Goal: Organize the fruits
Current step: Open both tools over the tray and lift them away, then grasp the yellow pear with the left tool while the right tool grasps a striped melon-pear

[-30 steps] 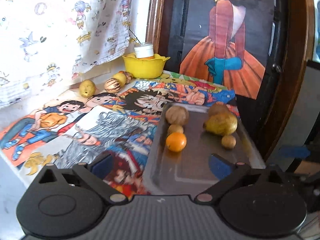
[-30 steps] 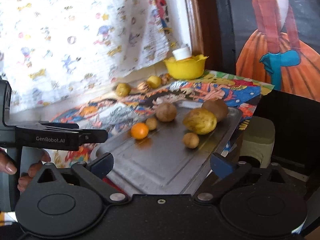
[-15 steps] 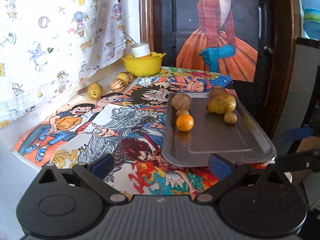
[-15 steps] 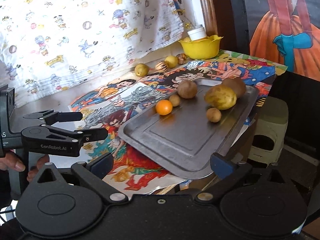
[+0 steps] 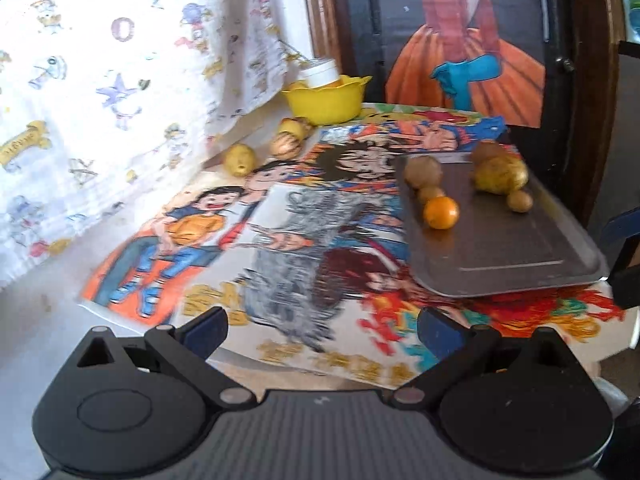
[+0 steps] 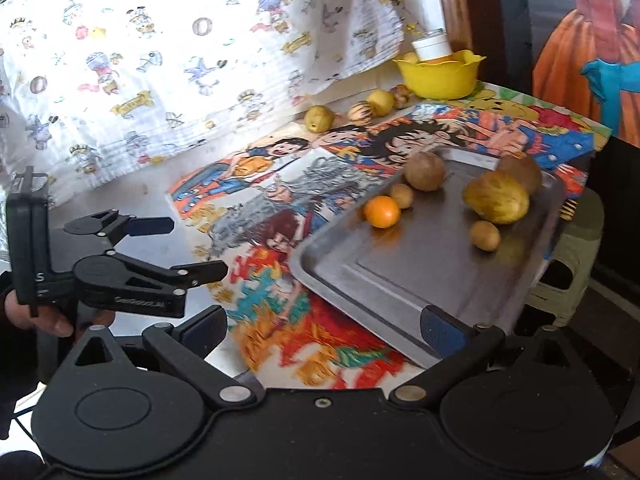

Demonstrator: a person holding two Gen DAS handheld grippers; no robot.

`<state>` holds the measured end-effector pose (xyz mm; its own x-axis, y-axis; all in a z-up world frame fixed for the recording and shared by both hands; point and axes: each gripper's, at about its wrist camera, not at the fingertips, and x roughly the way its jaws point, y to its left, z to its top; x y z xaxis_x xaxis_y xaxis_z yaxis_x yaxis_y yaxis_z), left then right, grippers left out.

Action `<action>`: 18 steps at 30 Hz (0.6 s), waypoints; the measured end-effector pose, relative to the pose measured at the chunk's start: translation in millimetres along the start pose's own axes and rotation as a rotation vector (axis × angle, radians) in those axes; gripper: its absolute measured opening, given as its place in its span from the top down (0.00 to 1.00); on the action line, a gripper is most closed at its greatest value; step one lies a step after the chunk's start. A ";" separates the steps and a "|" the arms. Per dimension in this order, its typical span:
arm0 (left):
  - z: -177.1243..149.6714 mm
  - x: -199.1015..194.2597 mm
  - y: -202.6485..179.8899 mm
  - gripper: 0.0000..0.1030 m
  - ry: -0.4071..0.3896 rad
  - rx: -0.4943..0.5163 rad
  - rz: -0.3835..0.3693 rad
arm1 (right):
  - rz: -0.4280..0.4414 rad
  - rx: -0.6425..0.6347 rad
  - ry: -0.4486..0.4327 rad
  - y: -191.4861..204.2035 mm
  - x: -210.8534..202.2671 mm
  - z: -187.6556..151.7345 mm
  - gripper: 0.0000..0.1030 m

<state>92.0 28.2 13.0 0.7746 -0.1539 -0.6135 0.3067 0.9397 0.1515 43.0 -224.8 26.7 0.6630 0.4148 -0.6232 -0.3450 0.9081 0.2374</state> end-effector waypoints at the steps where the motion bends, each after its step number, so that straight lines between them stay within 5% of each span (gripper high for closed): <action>1: 3.5 0.6 5.1 0.00 0.004 0.001 0.017 | 0.002 -0.001 0.002 1.8 -0.2 5.8 0.01; 18: 72.2 35.5 57.0 0.00 -0.097 0.083 0.148 | -0.015 0.122 0.065 -6.6 38.7 150.2 0.01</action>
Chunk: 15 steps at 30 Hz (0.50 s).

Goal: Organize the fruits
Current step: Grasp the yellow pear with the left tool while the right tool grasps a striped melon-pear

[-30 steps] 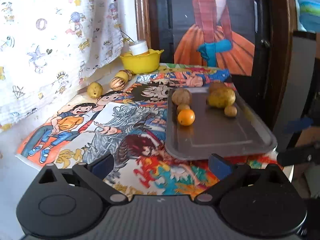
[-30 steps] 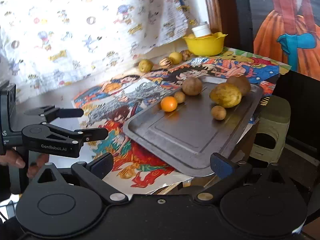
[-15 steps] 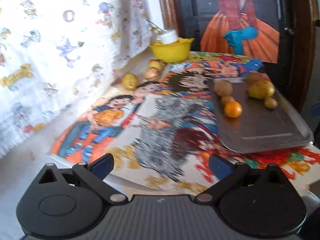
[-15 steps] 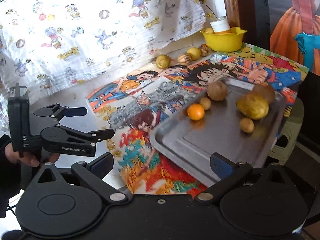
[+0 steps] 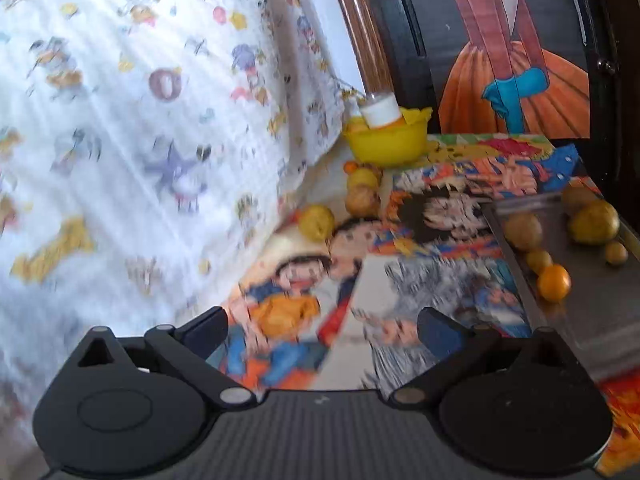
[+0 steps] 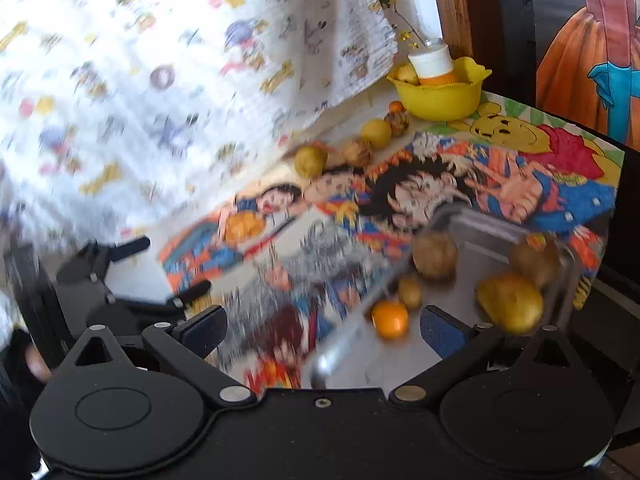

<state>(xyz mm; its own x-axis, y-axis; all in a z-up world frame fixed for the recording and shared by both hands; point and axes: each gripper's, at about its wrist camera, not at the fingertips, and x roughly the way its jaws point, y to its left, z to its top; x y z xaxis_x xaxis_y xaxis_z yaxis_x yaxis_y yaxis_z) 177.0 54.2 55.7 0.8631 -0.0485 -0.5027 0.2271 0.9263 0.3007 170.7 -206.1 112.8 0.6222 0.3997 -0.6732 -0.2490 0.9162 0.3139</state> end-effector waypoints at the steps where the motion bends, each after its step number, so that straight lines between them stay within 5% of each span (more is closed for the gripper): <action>1: 4.3 4.7 1.2 0.00 -0.012 0.004 0.003 | 0.005 0.023 0.000 -0.3 5.0 13.7 0.01; 7: 25.6 26.5 9.7 0.00 -0.071 0.094 -0.038 | 0.017 0.100 0.074 -14.7 43.4 88.7 0.01; 15: 48.8 78.5 17.1 0.00 -0.071 0.110 -0.038 | 0.016 0.168 0.053 -34.3 108.2 158.5 0.01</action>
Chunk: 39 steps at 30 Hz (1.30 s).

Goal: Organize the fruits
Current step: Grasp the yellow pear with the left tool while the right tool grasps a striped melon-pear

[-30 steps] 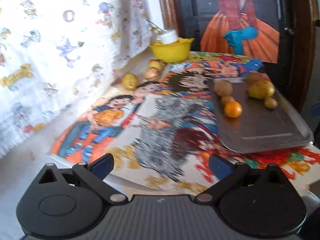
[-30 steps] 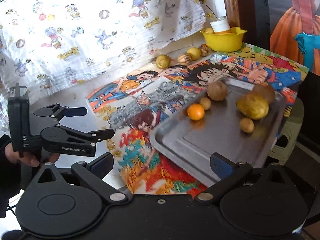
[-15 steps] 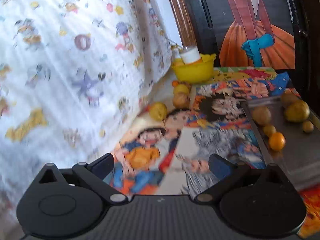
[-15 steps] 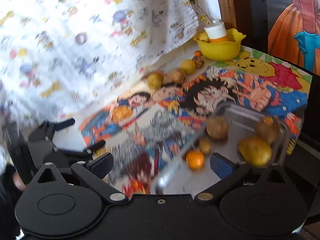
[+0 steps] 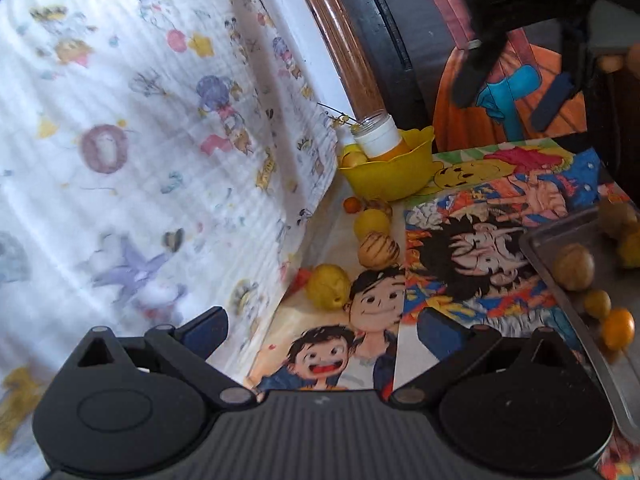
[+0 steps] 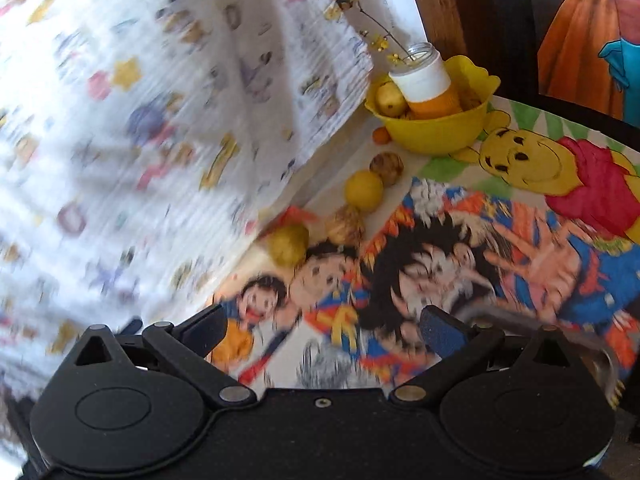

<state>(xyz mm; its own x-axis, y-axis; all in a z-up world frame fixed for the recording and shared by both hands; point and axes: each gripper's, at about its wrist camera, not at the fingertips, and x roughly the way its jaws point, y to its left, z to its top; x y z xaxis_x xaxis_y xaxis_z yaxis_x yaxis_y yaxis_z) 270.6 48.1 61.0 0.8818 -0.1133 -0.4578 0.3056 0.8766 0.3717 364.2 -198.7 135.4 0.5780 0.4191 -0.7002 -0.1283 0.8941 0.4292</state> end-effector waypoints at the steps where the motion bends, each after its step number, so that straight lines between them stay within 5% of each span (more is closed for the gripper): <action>1: 1.4 7.0 0.2 0.00 -0.008 -0.008 -0.007 | 0.009 0.007 -0.006 -2.6 8.4 6.0 0.01; 14: -5.5 96.5 -18.3 0.00 0.013 -0.058 -0.038 | 0.077 0.152 0.049 -53.4 127.9 42.5 0.06; 28: -3.0 162.1 -1.9 0.05 0.108 -0.213 0.011 | 0.131 0.236 0.105 -77.4 192.5 60.4 0.16; 39: -0.7 174.1 2.1 0.08 0.099 -0.243 -0.009 | 0.134 0.276 0.114 -85.6 211.8 58.9 0.23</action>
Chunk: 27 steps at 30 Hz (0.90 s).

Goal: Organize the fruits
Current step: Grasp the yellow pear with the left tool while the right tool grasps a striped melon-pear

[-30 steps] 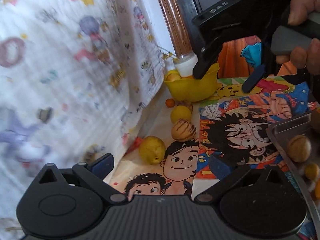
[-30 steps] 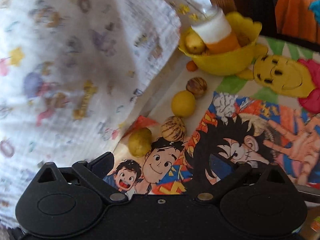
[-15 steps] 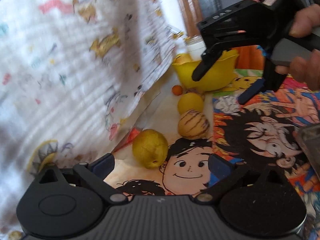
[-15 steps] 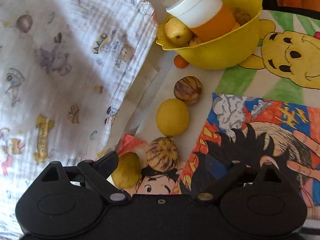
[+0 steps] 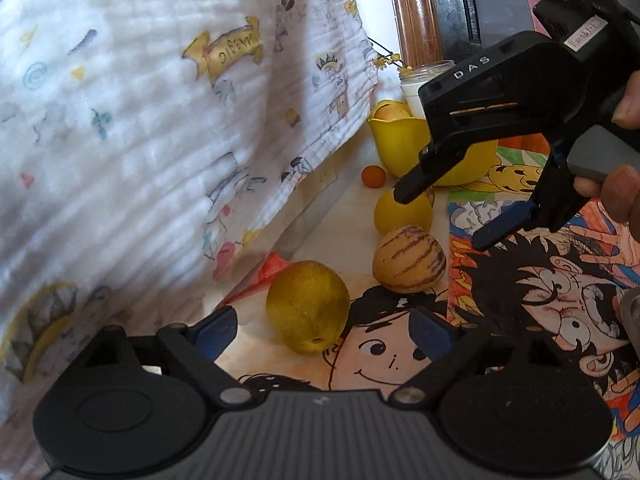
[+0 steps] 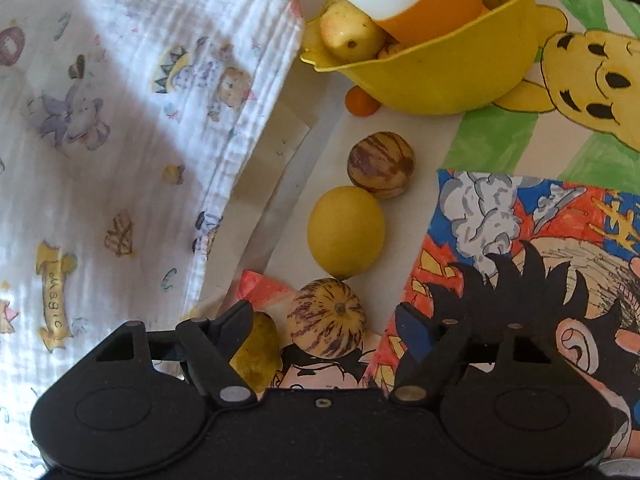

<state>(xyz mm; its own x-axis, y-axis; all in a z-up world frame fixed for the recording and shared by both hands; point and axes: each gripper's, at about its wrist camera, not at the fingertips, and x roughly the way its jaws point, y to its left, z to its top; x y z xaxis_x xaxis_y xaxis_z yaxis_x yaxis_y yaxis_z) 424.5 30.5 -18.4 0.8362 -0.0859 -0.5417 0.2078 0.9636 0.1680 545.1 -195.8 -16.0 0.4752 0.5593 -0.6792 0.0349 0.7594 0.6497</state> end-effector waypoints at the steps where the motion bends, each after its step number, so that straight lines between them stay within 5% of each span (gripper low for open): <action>1: 0.6 1.8 -0.3 0.09 0.002 -0.001 0.001 | 0.002 0.002 0.006 0.2 2.4 0.0 0.24; 15: 2.5 17.4 8.9 0.31 0.011 -0.048 0.007 | 0.001 0.048 0.016 -2.5 27.1 -3.1 0.39; 27: 6.7 23.1 7.4 0.33 0.013 -0.061 -0.001 | 0.006 0.058 0.025 -5.5 24.1 0.2 0.39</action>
<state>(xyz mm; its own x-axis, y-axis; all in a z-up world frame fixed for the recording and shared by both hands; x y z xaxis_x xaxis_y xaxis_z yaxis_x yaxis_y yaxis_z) 448.8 34.0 -24.2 0.8290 -0.0841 -0.5528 0.1772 0.9772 0.1172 556.4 -186.6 -35.9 0.4533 0.5726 -0.6831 0.0830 0.7359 0.6719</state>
